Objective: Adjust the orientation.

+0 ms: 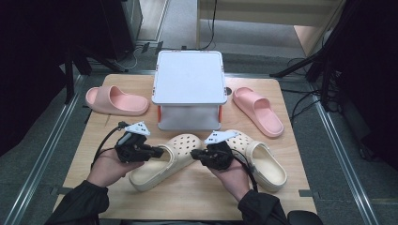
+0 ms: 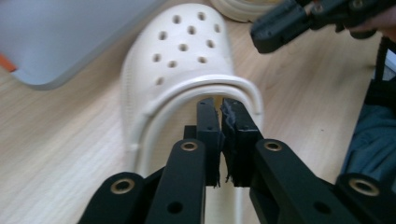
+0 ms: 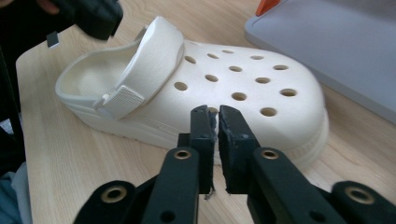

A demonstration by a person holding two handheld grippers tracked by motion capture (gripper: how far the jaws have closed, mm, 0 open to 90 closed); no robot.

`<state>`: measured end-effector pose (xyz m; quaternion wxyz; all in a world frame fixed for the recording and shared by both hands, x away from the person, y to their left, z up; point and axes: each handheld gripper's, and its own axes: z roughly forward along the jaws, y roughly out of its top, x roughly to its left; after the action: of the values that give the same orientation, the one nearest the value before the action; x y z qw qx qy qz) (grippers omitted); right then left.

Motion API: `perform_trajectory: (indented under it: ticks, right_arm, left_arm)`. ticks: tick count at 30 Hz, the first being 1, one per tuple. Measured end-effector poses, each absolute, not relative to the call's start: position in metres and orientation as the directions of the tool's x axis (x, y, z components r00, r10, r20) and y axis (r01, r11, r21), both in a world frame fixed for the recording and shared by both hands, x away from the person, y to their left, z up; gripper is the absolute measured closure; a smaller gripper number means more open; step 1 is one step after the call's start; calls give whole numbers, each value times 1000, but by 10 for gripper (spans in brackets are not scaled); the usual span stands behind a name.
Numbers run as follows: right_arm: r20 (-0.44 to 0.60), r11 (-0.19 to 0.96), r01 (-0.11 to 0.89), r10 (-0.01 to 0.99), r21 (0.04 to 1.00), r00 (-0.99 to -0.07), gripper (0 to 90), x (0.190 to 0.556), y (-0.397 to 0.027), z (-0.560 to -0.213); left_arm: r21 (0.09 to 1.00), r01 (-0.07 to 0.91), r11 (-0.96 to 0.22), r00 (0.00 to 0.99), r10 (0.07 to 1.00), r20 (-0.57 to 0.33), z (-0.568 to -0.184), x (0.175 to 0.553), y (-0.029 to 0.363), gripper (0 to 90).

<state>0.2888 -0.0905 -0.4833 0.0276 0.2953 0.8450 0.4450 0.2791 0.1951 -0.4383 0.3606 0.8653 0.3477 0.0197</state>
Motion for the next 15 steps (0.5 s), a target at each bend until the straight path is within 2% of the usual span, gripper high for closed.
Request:
perform_trajectory:
  ticks: [5, 8, 15]
  right_arm:
    - [215, 449, 479, 521, 754, -826, 900, 283, -82, -489]
    - [209, 467, 481, 521, 742, -827, 900, 281, -79, -493]
    - [167, 495, 468, 535, 732, -828, 889, 283, -75, -500]
  left_arm:
    - [642, 622, -449, 705, 678, -209, -453, 294, 220, 887]
    - [642, 647, -411, 684, 685, -250, -465, 302, 231, 878]
    - [609, 665, -431, 678, 691, -251, -480, 306, 226, 880]
